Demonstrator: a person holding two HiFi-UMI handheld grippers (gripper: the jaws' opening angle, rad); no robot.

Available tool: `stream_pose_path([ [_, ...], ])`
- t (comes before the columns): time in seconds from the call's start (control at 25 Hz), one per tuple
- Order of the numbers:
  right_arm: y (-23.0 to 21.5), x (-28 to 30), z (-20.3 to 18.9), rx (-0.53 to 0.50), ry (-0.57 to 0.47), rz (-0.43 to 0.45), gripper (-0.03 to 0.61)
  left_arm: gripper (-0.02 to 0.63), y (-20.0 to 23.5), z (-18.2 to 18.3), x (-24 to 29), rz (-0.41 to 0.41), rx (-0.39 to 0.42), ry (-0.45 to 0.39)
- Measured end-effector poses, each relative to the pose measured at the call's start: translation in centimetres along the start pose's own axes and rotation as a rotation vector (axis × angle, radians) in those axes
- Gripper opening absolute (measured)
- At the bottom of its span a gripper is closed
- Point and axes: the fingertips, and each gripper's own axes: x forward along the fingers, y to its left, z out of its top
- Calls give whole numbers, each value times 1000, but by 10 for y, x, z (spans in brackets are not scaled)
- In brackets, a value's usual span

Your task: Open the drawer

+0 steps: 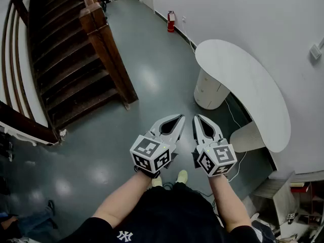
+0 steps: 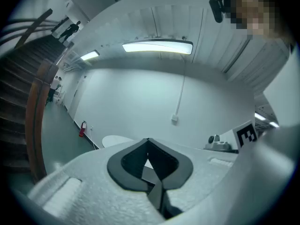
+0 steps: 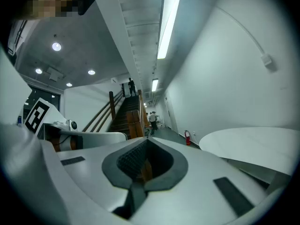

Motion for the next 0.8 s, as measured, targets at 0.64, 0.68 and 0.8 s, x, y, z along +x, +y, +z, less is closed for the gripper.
stream_pose_path([
  [0.64,-29,-2,7,107,-14,60,12,9,-8,-7,33,-4,-7,5],
  [0.68,-37,-3,7,145,-17,63,12,9,-7,-8,38,-3,-3,6],
  [0.8,-60,-8,5,245,-31,58,13,9,-7,-13,48,3,1,15],
])
